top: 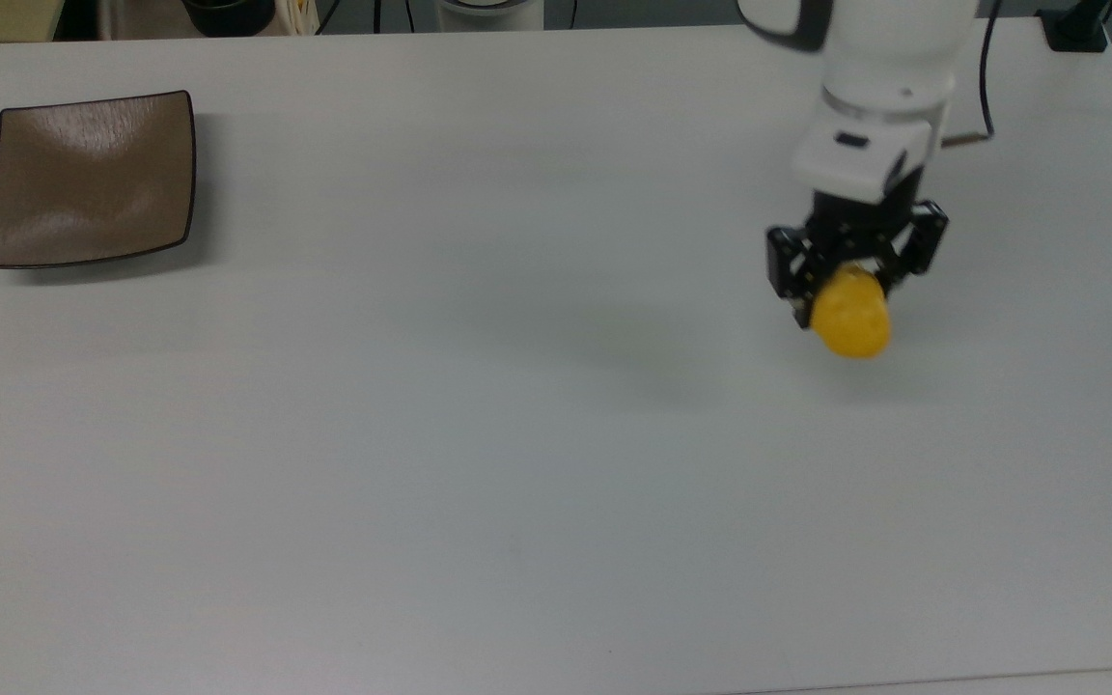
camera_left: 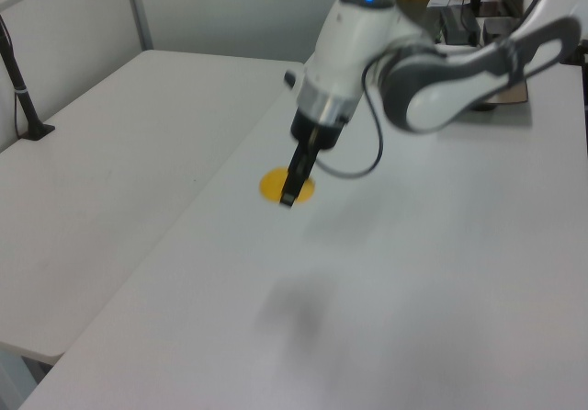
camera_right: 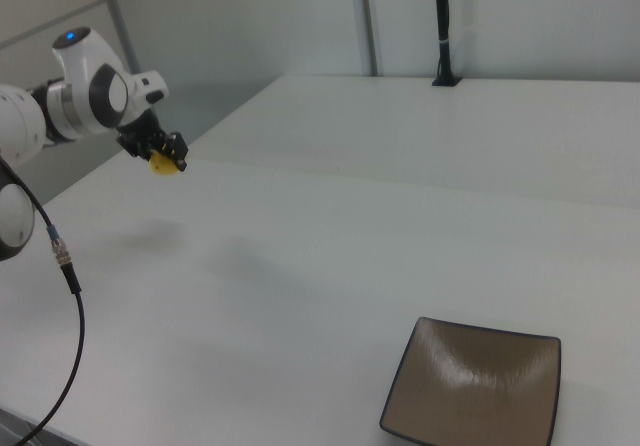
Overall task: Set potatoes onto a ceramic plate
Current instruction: 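Lift the potato and carry it toward the brown square plate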
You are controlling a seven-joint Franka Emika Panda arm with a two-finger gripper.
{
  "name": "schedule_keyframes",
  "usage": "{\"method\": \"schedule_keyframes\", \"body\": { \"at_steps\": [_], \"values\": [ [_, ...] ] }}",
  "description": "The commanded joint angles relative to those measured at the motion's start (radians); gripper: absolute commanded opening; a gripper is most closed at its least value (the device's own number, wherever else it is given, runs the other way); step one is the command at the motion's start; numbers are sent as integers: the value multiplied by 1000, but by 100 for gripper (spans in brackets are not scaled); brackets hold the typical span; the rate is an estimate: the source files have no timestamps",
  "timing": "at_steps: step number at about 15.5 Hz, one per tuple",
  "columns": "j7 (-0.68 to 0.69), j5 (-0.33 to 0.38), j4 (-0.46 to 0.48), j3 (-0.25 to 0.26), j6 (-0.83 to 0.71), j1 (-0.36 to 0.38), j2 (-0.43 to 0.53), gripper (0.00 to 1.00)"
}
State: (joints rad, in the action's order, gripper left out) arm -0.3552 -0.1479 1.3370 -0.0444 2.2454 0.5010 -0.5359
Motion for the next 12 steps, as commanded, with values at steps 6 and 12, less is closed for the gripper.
{"method": "schedule_keyframes", "body": {
  "at_steps": [6, 12],
  "values": [
    [132, 51, 264, 41, -295, -104, 439, 2],
    [447, 188, 364, 152, -460, -171, 599, 3]
  ]
}}
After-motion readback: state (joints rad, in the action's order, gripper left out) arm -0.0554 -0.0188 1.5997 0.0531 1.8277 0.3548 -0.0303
